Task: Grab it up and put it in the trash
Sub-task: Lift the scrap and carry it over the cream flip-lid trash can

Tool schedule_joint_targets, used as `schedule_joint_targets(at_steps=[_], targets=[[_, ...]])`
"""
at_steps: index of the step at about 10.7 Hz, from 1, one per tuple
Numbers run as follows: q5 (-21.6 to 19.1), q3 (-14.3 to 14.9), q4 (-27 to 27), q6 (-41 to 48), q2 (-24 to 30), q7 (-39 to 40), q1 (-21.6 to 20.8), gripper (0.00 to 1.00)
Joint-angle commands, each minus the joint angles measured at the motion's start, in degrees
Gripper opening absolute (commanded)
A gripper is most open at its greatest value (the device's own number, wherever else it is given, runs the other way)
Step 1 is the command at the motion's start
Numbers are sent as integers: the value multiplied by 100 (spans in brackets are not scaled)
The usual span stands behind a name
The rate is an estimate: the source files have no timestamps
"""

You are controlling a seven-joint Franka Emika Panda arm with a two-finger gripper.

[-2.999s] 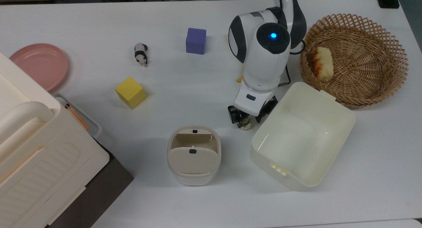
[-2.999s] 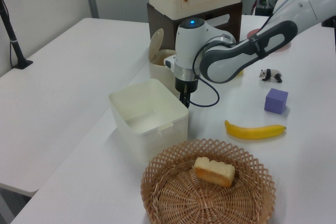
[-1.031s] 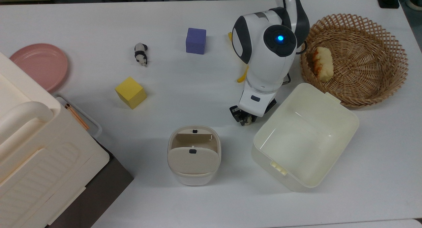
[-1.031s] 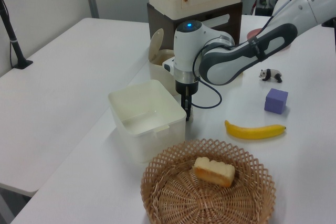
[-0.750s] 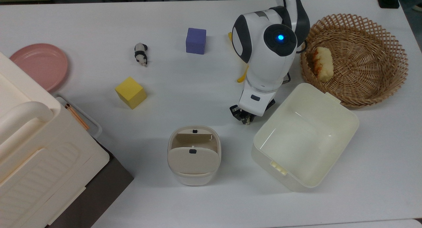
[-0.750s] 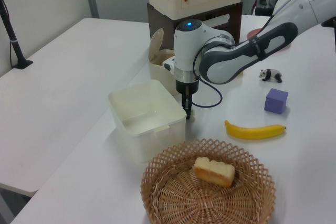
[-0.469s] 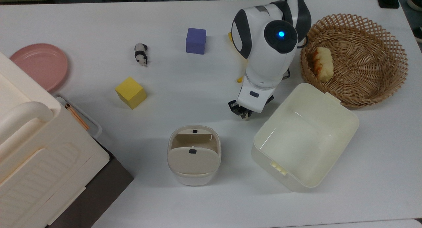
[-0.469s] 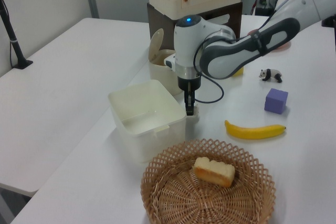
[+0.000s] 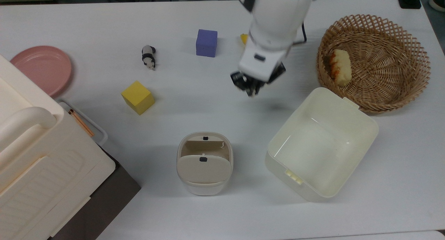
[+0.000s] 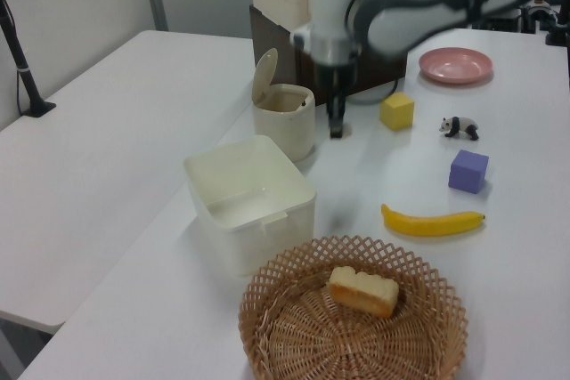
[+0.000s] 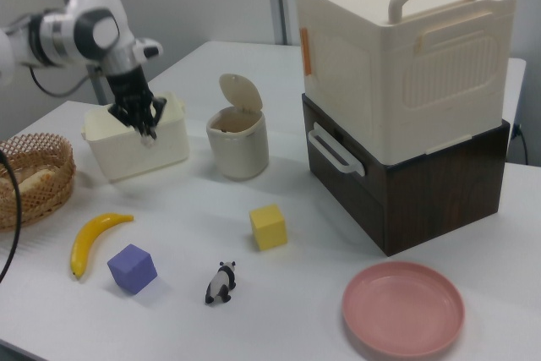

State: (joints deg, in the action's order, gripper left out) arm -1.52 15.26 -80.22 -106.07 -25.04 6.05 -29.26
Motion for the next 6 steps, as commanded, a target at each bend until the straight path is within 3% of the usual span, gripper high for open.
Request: schedule_joint_targets(at_steps=[1, 3, 6], targets=[[-41, -40, -178, 438, 684, 134, 209, 13], [-234, -67, -82, 124, 659, -295, 577, 13], [-174, -137, -64, -1219, 492, -728, 1079, 14]])
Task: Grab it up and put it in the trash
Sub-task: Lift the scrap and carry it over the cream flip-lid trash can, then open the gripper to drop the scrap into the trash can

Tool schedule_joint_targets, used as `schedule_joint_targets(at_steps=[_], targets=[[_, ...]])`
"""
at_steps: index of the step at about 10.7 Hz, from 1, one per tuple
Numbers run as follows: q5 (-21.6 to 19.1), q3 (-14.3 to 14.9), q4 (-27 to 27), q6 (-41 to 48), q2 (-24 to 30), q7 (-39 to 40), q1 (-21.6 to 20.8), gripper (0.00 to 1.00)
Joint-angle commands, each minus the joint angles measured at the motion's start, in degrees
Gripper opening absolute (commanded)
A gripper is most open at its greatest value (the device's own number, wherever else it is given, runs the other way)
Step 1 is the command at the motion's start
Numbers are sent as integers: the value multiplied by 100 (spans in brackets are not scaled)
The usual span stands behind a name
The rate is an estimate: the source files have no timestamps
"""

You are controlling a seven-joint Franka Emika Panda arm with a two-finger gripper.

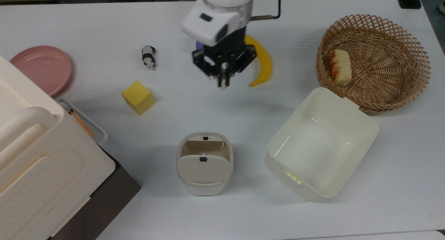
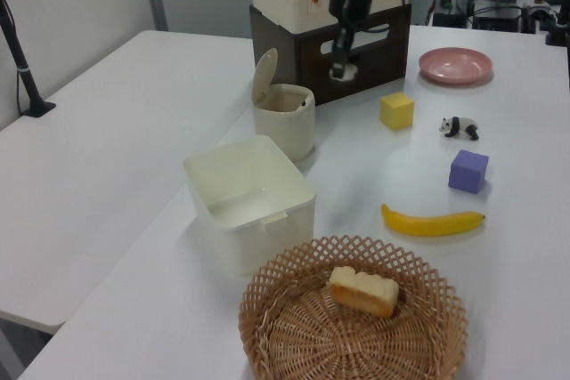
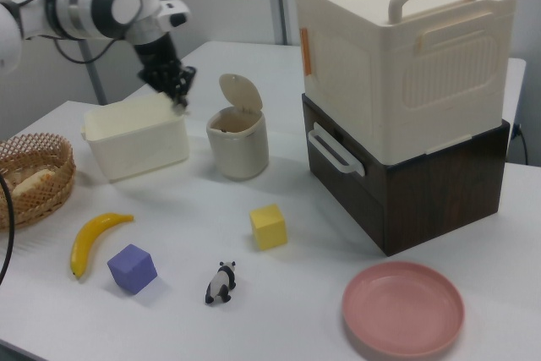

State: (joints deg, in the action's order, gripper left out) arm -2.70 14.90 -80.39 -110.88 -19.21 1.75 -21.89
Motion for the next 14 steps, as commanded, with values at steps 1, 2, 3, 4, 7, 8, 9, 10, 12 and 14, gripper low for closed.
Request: schedule_joint_targets(at_steps=[1, 2, 3, 4, 7, 8, 9, 10, 12, 14], targets=[[-73, -102, -46, -1117, -178, -333, 439, 14], [-73, -76, -55, -1582, -249, -516, 475, 14], [-64, -67, -81, -2004, -328, -710, 510, 14], [-64, -49, -82, -2243, -424, -825, 510, 15], [-47, -40, -82, -2693, -688, -1072, 519, 28], [-47, -40, -73, -2711, -767, -1081, 528, 47], [-55, -40, -82, -2859, -786, -1185, 545, 67], [-29, -40, -82, -2956, -786, -1412, 528, 100], [-3, -40, -82, -2957, -786, -1589, 502, 100], [-3, -49, -99, -2914, -716, -1678, 493, 100]])
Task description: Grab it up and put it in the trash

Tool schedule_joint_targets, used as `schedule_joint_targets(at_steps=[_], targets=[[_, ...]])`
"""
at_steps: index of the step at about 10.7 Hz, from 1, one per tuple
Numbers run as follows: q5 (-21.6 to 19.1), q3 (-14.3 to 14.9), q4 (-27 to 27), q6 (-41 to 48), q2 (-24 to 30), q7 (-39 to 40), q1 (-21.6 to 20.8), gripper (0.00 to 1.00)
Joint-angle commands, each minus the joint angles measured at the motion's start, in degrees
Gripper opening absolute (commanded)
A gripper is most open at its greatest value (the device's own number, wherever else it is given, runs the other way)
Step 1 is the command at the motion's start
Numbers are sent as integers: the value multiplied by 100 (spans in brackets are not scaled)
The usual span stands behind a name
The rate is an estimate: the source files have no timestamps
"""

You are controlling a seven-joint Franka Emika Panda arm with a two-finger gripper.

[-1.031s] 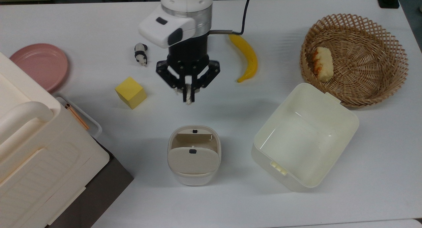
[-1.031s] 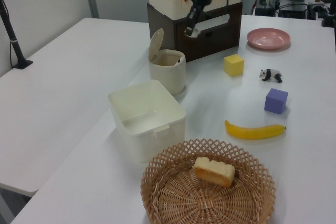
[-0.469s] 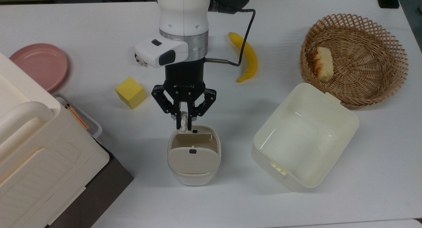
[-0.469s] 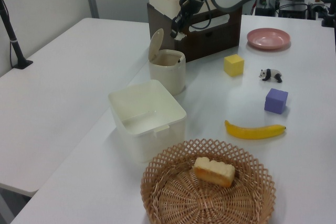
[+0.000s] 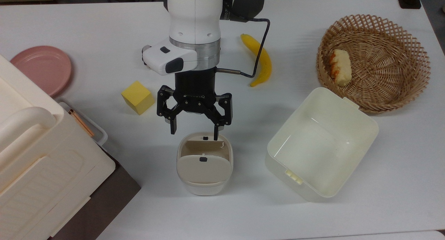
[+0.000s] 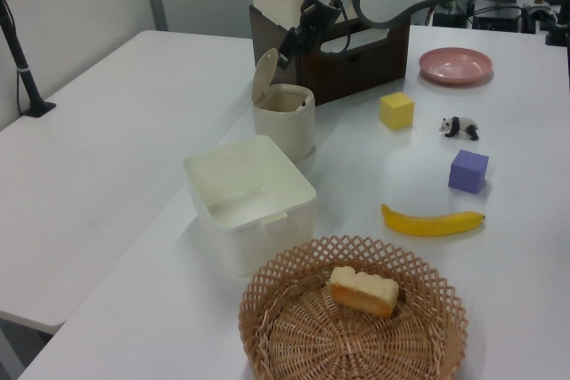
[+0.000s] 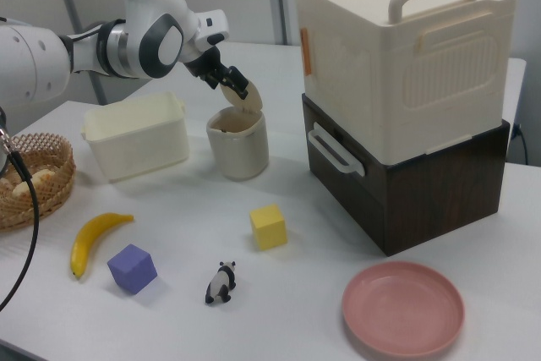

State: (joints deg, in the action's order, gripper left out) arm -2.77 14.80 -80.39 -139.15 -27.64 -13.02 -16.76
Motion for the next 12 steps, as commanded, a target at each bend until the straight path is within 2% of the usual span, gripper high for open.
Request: schedule_joint_targets(at_steps=[1, 3, 5, 7, 8, 10, 12], targets=[[5, -38, -126, 1, 223, -201, -20, 100], [-4, -73, -249, 980, 652, -201, 32, 100], [5, -100, -249, 2744, 1170, -148, 102, 100], [31, -117, -249, 3995, 1706, -26, 277, 100], [31, -265, -249, 4488, 1909, 236, 461, 100], [40, -888, -336, 5036, 2156, 746, 1154, 100], [145, -996, -381, 5231, 2184, 749, 1210, 100]])
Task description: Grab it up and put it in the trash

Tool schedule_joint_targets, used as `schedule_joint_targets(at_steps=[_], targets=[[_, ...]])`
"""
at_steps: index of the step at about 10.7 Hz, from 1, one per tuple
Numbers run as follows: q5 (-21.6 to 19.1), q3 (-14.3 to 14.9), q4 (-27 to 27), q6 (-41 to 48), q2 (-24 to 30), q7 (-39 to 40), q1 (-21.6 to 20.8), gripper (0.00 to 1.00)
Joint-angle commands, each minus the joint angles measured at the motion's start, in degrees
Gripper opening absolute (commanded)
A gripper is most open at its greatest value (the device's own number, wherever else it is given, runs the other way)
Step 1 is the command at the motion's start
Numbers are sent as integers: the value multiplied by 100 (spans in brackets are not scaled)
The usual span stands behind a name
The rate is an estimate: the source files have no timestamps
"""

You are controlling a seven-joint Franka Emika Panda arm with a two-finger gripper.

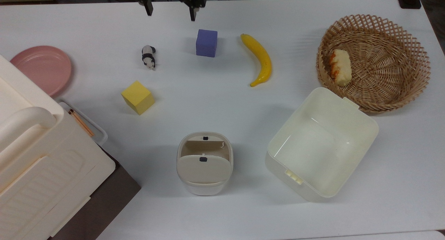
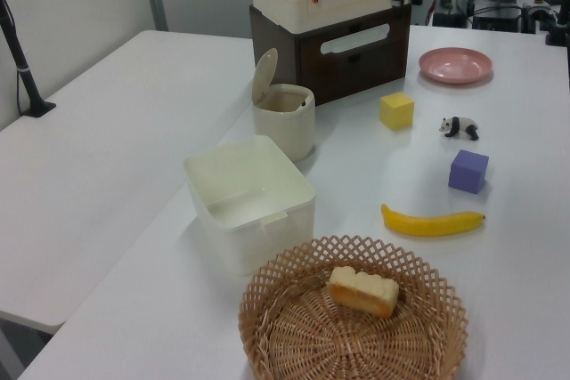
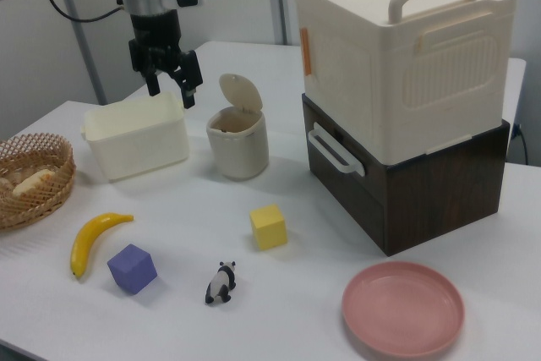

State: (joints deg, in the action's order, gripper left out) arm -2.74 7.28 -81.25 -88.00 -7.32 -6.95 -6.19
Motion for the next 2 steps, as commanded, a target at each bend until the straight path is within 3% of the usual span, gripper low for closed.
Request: schedule_joint_targets(at_steps=[1, 2], targets=[[168, -218, -269, 125, 135, 142, 170, 100], [169, -192, -260, 116, 126, 150, 196, 100]])
